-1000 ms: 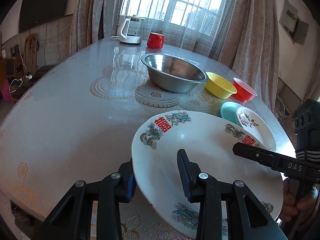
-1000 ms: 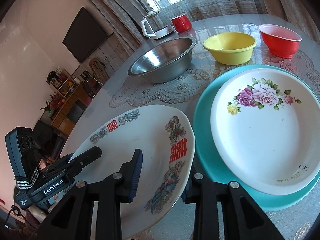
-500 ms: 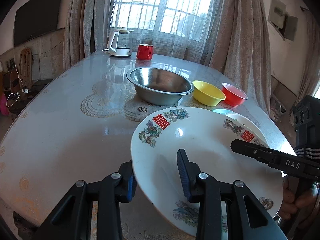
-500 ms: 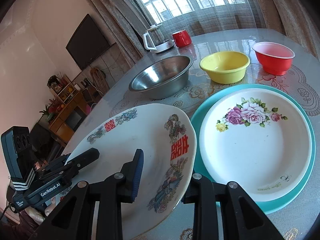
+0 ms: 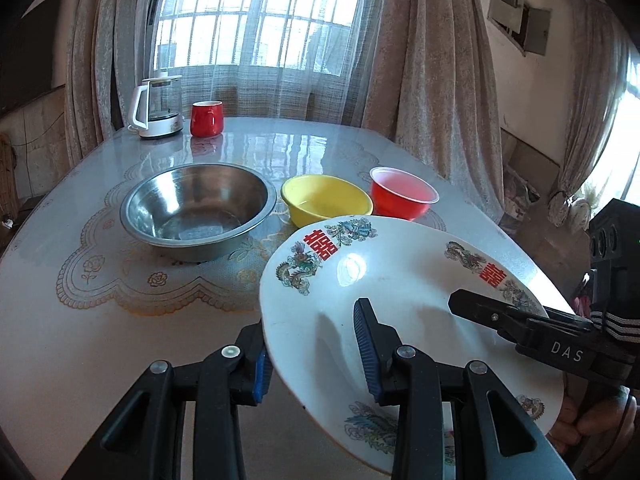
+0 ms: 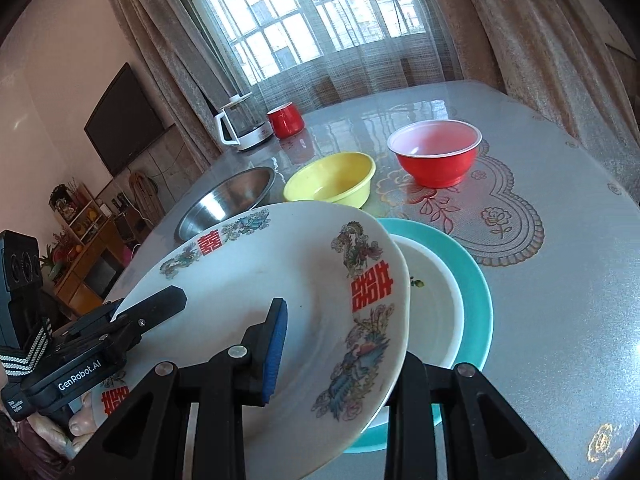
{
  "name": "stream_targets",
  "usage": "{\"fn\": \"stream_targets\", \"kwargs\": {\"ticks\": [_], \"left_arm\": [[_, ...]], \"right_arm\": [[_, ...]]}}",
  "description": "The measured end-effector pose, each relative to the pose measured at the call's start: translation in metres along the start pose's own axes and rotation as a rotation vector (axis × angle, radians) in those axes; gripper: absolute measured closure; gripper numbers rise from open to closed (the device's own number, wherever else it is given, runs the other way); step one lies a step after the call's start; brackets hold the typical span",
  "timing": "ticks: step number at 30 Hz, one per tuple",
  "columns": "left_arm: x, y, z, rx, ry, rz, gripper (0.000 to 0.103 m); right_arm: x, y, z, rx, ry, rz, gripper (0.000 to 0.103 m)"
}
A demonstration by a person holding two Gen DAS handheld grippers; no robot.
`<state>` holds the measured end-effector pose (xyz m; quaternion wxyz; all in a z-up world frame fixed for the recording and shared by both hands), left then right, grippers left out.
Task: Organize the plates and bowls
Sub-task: 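Lift the large plate and carry it over the teal plate stack, then lower the large plate onto the rose plate atop the teal plate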
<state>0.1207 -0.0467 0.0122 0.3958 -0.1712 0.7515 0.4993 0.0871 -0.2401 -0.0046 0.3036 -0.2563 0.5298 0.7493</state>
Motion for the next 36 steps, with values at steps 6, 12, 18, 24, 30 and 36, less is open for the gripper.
{"fn": "stream_targets", "kwargs": {"ticks": [6,12,18,24,30,36], "left_arm": [[-0.010,-0.037,-0.019,0.019,-0.025,0.055,0.067],[-0.006,-0.059,-0.022,0.011,-0.022,0.099,0.067],[-0.002,-0.062,-0.022,-0.003,-0.021,0.117,0.067],[0.002,-0.063,-0.020,-0.015,0.001,0.143,0.065],[0.005,-0.060,-0.023,-0.043,-0.006,0.151,0.064],[0.005,-0.056,-0.027,-0.075,-0.031,0.146,0.065]], "right_arm": [[-0.009,-0.005,-0.033,0.069,-0.038,0.006,0.074],[-0.009,-0.012,-0.046,0.103,-0.043,0.021,0.074],[-0.009,-0.020,-0.046,0.105,-0.037,0.025,0.074],[-0.009,-0.018,-0.047,0.092,-0.080,0.045,0.072],[-0.007,-0.011,-0.053,0.058,-0.151,0.062,0.072],[-0.008,-0.002,-0.055,0.058,-0.176,0.046,0.071]]}}
Point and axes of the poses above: each gripper's, at about its wrist camera, not at the fingertips, and y roughly against the way its jaws point, z to its left, x to its underside, the point moved 1 cm from there along -y, roughly the way its jaws point, and after that the axes turned 1 degree about x, right-handed, at the moved point
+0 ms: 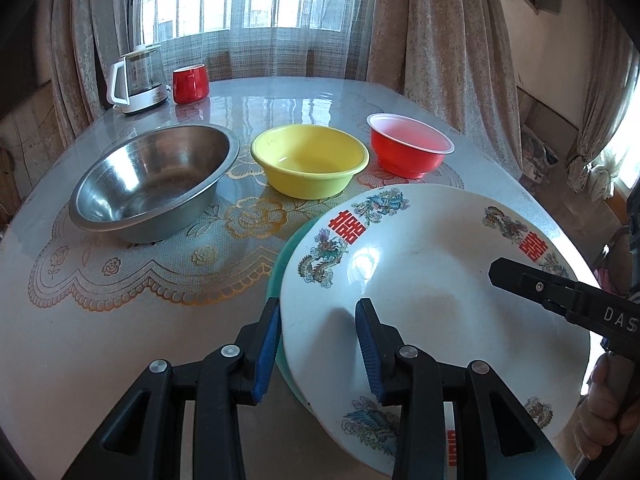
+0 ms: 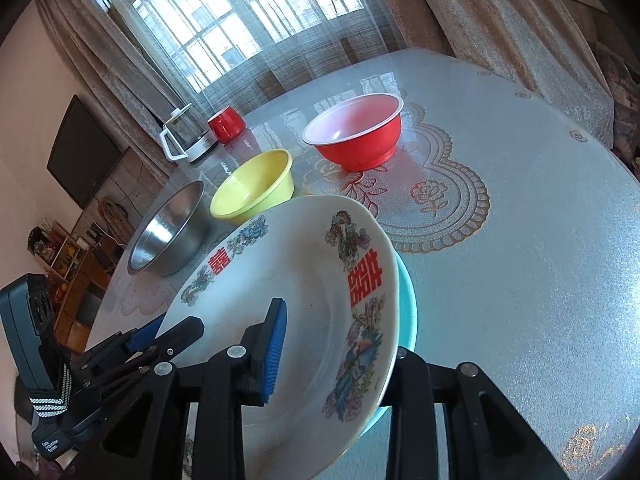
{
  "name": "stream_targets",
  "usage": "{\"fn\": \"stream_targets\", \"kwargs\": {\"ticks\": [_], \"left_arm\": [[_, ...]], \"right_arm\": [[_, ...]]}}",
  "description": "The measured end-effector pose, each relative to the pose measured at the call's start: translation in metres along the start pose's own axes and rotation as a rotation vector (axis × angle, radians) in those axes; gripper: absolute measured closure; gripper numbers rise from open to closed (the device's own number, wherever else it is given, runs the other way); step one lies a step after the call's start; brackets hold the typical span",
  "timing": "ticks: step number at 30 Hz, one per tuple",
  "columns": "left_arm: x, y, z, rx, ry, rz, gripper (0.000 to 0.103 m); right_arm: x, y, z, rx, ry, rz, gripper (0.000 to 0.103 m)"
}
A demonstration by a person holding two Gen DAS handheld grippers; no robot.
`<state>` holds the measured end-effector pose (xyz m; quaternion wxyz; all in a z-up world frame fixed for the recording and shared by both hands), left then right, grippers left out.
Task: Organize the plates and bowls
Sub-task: 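Lower the large plate onto the rose plate atop the teal plate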
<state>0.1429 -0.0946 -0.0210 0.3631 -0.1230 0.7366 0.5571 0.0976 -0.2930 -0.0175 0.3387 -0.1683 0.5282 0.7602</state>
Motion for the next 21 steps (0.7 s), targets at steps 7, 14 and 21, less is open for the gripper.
{"fn": "stream_targets", "kwargs": {"ticks": [7,14,21], "left_arm": [[-0.001,0.005,-0.007,-0.027,-0.026,-0.019,0.065],[0.003,0.004,-0.005,-0.017,-0.008,0.002,0.065],[0.009,0.007,-0.004,-0.011,0.003,0.005,0.065]], "right_arm": [[0.004,0.005,-0.010,0.038,-0.025,-0.002,0.067],[0.008,0.005,-0.008,0.049,0.005,-0.018,0.067],[0.013,0.009,-0.010,0.047,0.000,-0.012,0.067]]}}
Point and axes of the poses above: each gripper's, at about its wrist camera, not at the fingertips, and y roughly against the way its jaws point, z to its left, x to its underside, the point moved 1 cm from there along -y, roughly the way its jaws point, and after that the axes turned 1 degree about x, right-handed, at the moved point
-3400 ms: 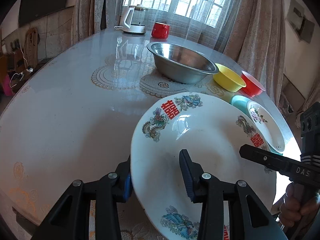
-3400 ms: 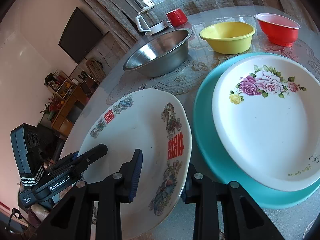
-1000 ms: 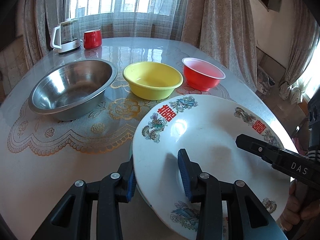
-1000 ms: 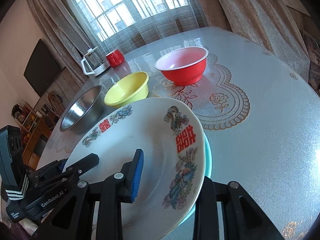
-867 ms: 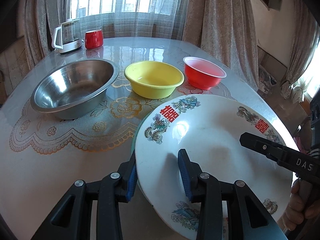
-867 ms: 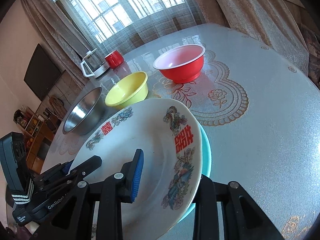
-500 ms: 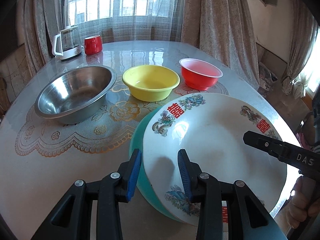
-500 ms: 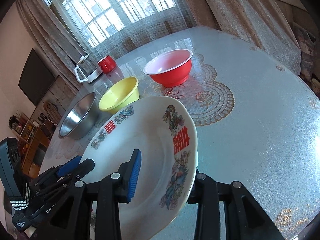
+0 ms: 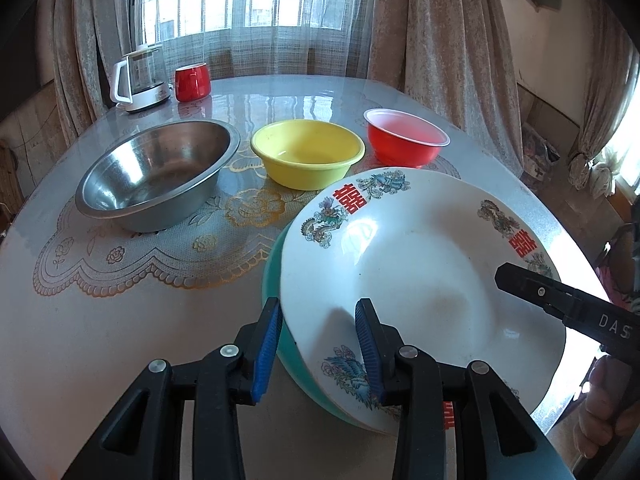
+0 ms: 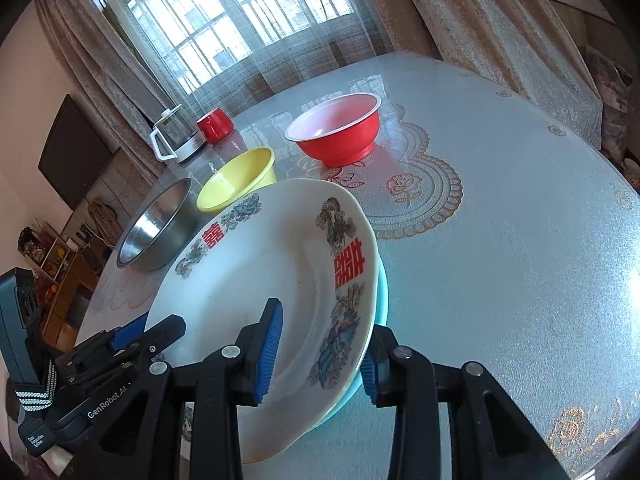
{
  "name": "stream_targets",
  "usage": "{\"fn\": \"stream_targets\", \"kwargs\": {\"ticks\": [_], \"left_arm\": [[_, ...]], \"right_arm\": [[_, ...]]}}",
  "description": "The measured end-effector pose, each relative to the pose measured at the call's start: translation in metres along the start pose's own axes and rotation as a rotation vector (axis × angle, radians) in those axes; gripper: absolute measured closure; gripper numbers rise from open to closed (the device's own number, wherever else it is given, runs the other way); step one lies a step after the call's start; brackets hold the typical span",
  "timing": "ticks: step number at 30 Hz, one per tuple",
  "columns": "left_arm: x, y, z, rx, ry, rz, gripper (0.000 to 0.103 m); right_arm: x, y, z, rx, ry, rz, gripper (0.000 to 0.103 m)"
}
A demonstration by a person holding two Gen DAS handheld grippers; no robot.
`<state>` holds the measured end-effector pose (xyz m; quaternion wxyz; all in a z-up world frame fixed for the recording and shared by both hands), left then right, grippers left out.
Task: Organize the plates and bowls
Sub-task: 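Lower the large plate onto the rose plate atop the teal plate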
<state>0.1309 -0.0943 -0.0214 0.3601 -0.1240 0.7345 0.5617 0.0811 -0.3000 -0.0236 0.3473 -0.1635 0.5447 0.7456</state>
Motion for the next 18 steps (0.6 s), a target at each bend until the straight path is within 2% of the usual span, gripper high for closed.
{"fn": "stream_targets", "kwargs": {"ticks": [10,14,16,18], "left_arm": [[0.005,0.008,0.005,0.019,0.028,-0.018,0.065],[0.007,0.013,0.008,0.060,0.048,-0.028,0.065],[0.006,0.016,0.009,0.069,0.058,-0.037,0.065],[0.005,0.016,0.010,0.077,0.064,-0.037,0.065]], "right_arm": [[0.012,0.015,-0.007,-0.011,-0.027,-0.017,0.067],[0.013,0.014,0.000,-0.007,0.003,-0.027,0.086],[0.015,0.013,0.007,0.032,0.040,-0.024,0.084],[0.015,0.014,0.005,0.022,0.025,-0.016,0.084]]}}
Point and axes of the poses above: each gripper's, at about its wrist camera, not at the fingertips, and y roughly against the way its jaws point, z to its left, x to its underside, the point moved 1 cm from there along -y, roughly the way its jaws point, and after that the axes turned 1 degree about x, right-handed, at the moved point
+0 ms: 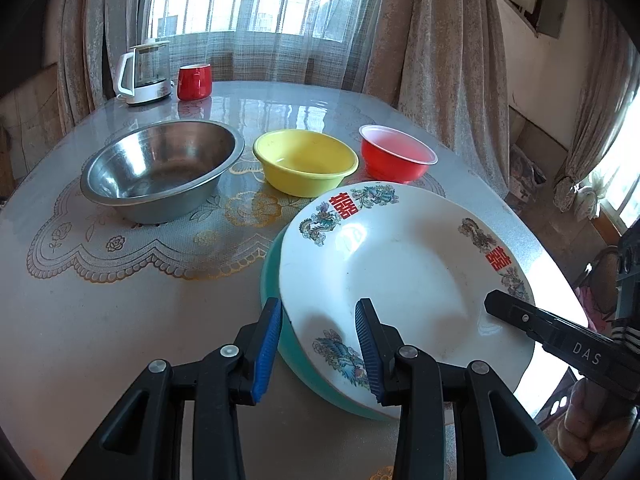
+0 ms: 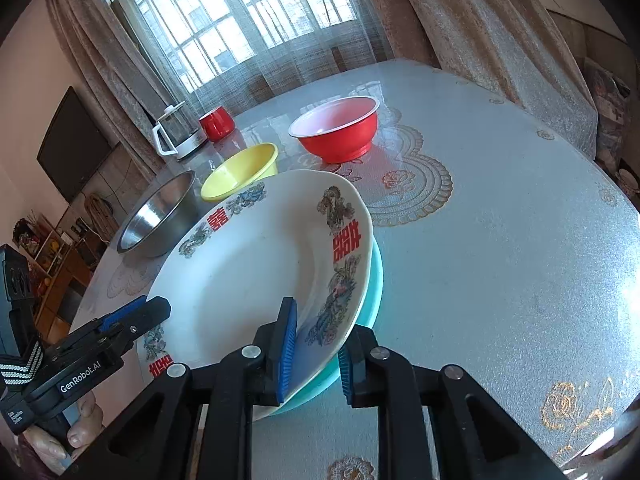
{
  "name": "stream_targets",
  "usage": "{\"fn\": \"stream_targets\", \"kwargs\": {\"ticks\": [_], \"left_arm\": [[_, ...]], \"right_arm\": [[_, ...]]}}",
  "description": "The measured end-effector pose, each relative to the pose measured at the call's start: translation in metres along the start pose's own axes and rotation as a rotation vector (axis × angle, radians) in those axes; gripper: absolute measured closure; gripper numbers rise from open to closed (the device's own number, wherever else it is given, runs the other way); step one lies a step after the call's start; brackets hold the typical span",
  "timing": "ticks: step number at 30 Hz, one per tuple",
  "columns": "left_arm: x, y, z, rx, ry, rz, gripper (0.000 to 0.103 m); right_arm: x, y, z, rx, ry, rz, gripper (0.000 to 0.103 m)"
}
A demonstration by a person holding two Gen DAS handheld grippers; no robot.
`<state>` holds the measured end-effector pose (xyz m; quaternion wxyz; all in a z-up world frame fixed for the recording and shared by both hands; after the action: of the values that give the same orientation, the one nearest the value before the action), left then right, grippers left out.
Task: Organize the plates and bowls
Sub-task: 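Lower the large plate onto the rose plate atop the teal plate, then open the right gripper and withdraw it from the plate rim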
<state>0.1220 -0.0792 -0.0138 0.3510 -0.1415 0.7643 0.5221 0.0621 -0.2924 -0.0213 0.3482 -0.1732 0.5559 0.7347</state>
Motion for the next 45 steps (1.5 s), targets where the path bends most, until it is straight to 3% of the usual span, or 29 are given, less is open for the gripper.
{"fn": "stream_targets", "kwargs": {"ticks": [4,8,11,16,18,20,33,45], "left_arm": [[-0.002,0.005,0.002,0.015,0.022,-0.017,0.065],[-0.004,0.007,0.002,-0.019,0.001,-0.027,0.065],[-0.001,0.004,0.007,-0.052,0.001,-0.013,0.065],[0.004,0.002,0.009,-0.034,0.013,-0.009,0.065],[0.005,0.003,0.006,-0.033,-0.002,-0.012,0.065],[0.006,0.004,0.002,-0.028,-0.013,-0.013,0.065],[0.009,0.012,-0.014,-0.080,-0.081,-0.036,0.065],[0.007,0.038,-0.002,-0.123,-0.079,-0.094,0.064]], "right_arm": [[0.000,0.001,0.006,0.034,0.038,0.026,0.081],[0.002,0.003,0.025,0.139,0.167,0.046,0.072],[0.004,0.009,0.022,0.119,0.153,0.037,0.070],[0.006,0.019,0.012,0.103,0.108,-0.012,0.071],[0.006,0.019,0.014,0.092,0.112,-0.025,0.078],[0.007,0.017,0.017,0.111,0.119,-0.035,0.078],[0.009,0.012,0.012,0.100,0.110,-0.038,0.078],[0.001,0.020,0.012,0.120,0.105,-0.045,0.077]]}}
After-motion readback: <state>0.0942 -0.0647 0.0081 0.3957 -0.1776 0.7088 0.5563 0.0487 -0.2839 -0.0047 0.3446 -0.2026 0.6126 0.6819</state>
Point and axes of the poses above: each gripper's, at about its wrist camera, not at the fingertips, and y roughly against the way its jaws point, z to its left, x to its underside, the point moved 1 cm from there along -y, roughly the way its jaws point, and after that the axes turned 1 degree about x, right-handed, at the moved point
